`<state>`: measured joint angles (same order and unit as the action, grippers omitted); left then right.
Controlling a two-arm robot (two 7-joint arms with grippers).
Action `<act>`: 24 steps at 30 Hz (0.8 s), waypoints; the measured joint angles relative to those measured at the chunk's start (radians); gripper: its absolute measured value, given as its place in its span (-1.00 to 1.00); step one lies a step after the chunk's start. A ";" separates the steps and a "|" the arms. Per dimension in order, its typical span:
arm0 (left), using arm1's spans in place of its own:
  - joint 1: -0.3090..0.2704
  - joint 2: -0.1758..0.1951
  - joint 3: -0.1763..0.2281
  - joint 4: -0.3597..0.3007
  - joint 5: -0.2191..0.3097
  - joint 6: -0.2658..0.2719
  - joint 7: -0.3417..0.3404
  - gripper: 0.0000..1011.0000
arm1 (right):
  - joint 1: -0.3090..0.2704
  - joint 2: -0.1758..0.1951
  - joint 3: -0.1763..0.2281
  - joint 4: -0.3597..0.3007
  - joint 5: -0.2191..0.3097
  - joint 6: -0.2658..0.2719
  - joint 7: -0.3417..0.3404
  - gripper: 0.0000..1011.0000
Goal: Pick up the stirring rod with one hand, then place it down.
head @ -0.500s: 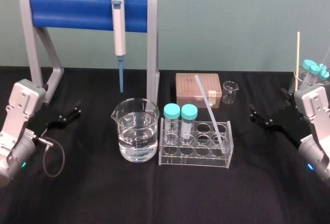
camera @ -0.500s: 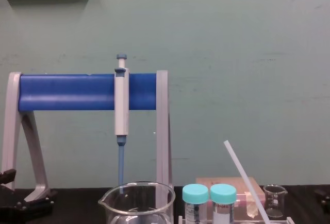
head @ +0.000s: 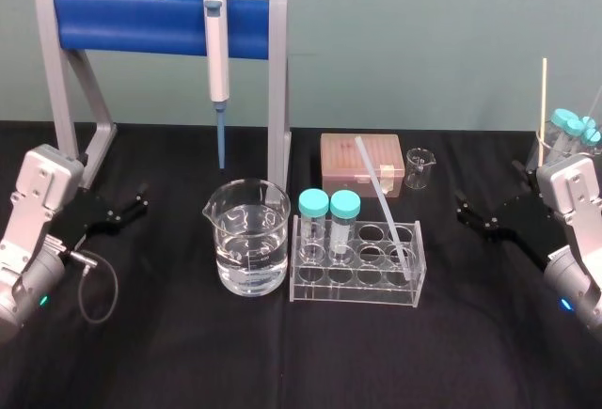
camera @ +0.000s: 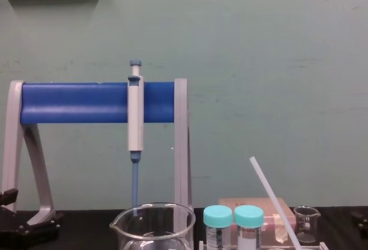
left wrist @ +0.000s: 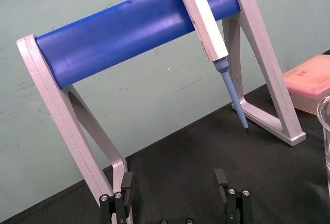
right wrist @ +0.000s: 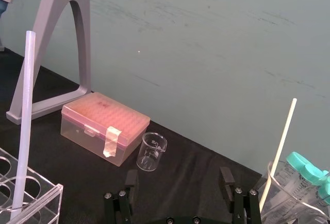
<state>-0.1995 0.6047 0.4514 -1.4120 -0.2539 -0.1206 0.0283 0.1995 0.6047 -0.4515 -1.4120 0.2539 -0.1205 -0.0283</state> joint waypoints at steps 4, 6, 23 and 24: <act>0.000 0.000 0.000 0.000 0.000 0.000 0.000 0.98 | 0.000 0.000 0.000 0.000 0.000 0.000 0.000 0.98; 0.000 0.000 0.000 0.000 0.000 0.000 0.000 0.98 | 0.000 0.000 0.000 0.000 0.000 0.000 0.000 0.98; 0.000 0.000 0.000 0.000 0.000 0.000 0.000 0.98 | 0.000 0.000 0.000 0.000 0.000 0.000 0.000 0.98; 0.000 0.000 0.000 0.000 0.000 0.000 0.000 0.98 | 0.000 0.000 0.000 0.000 0.000 0.000 0.000 0.98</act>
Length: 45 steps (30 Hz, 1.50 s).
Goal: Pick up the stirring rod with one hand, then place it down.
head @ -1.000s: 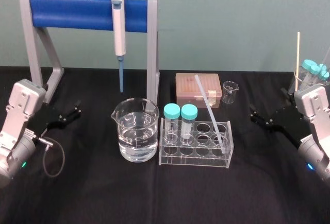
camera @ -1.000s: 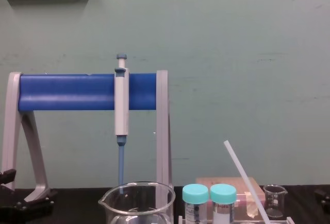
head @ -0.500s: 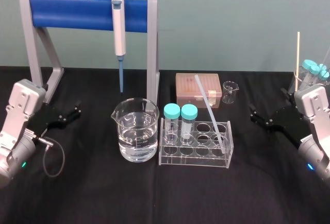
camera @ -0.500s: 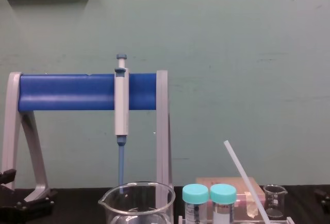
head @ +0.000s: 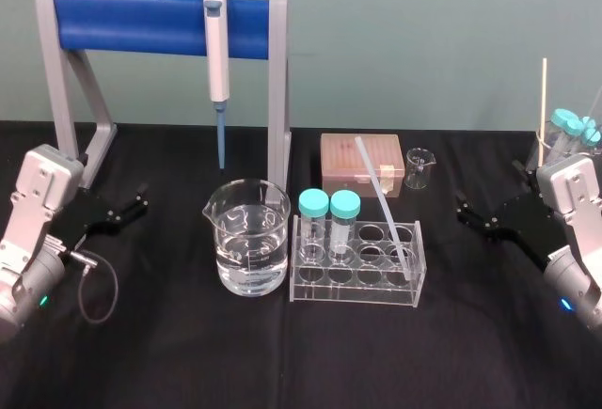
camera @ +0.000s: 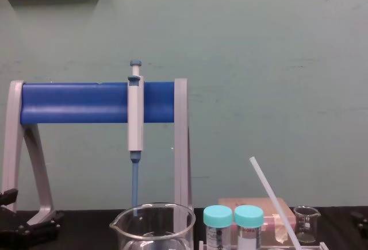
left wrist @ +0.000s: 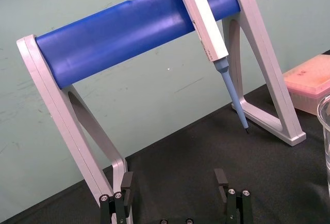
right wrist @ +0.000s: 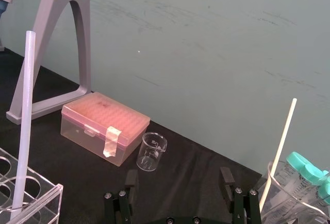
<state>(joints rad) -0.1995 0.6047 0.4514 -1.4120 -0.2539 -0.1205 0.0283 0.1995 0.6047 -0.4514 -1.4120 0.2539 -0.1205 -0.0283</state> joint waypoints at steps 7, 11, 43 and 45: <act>0.000 0.000 0.000 0.000 0.000 0.000 0.000 0.98 | 0.000 0.000 0.000 0.000 0.000 0.000 0.000 0.98; 0.000 0.000 0.000 0.000 0.000 0.000 0.000 0.98 | 0.000 0.000 0.000 0.000 0.000 0.000 0.000 0.98; 0.000 0.000 0.000 0.000 0.000 0.000 0.000 0.98 | 0.000 0.000 0.000 0.000 0.000 0.000 0.000 0.98; 0.000 0.000 0.000 0.000 0.000 0.000 0.000 0.98 | 0.000 0.000 0.000 0.000 0.000 0.000 0.000 0.98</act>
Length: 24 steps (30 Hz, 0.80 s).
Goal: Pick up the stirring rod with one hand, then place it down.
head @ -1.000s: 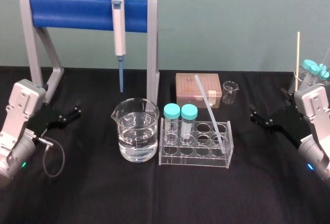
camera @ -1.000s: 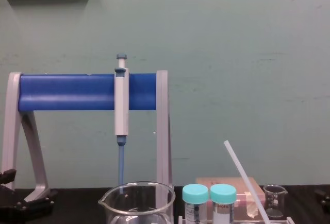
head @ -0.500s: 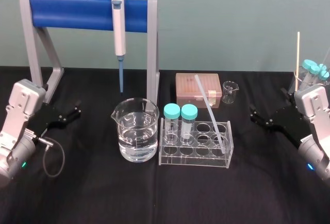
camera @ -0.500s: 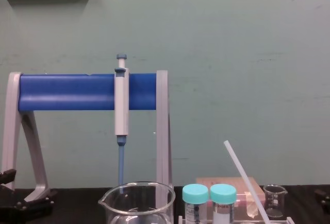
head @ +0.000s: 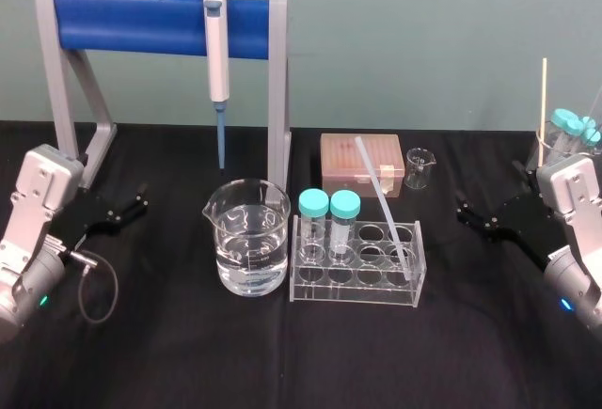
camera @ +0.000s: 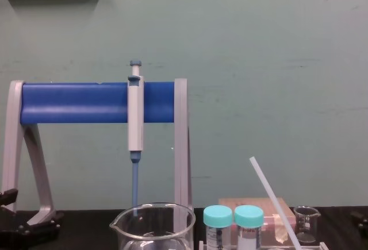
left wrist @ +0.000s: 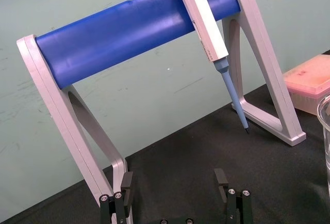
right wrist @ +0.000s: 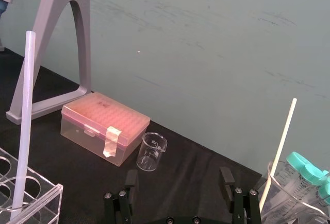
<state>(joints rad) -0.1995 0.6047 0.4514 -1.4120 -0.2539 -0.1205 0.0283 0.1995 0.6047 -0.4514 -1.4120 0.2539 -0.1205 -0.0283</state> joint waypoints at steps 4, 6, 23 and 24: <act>0.000 0.000 0.000 0.000 0.000 0.000 0.000 0.98 | 0.000 0.000 0.000 0.000 0.000 0.000 0.000 0.98; 0.000 0.000 0.000 0.000 0.000 0.000 0.000 0.98 | -0.001 -0.001 0.004 0.000 0.001 0.000 0.001 0.98; 0.000 0.000 0.000 0.000 0.000 0.000 0.000 0.98 | -0.035 -0.028 0.134 -0.103 0.220 0.065 0.150 0.98; 0.000 0.000 0.000 0.000 0.000 0.000 0.000 0.98 | -0.035 -0.028 0.137 -0.109 0.230 0.072 0.160 0.98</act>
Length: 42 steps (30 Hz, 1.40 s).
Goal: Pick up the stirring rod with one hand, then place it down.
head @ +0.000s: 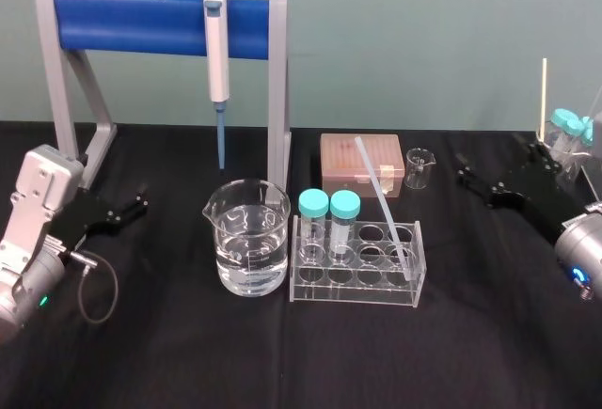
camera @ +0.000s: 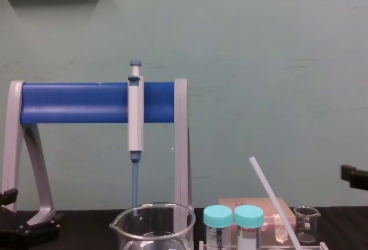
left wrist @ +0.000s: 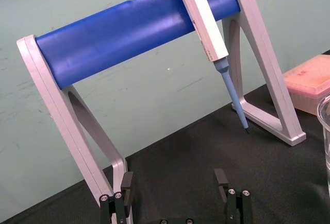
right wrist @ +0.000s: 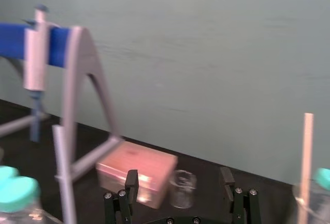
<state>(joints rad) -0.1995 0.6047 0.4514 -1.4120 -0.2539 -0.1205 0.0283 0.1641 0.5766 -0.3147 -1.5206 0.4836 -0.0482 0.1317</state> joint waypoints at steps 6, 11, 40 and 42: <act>0.000 0.000 0.000 0.000 0.000 0.000 0.000 0.98 | 0.006 -0.002 0.005 -0.050 0.068 0.072 0.098 0.98; 0.000 0.000 0.000 0.000 0.000 0.000 0.000 0.98 | 0.025 -0.002 -0.012 -0.070 0.074 0.113 0.164 0.98; 0.000 0.000 0.000 0.000 0.000 0.000 0.000 0.98 | 0.149 -0.070 -0.084 0.045 -0.055 0.212 0.284 0.98; 0.000 0.000 0.000 0.000 0.000 0.000 0.000 0.98 | 0.153 -0.073 -0.085 0.051 -0.060 0.213 0.286 0.98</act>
<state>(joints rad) -0.1995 0.6047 0.4514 -1.4120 -0.2539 -0.1205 0.0283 0.3174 0.5032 -0.3998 -1.4693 0.4234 0.1643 0.4177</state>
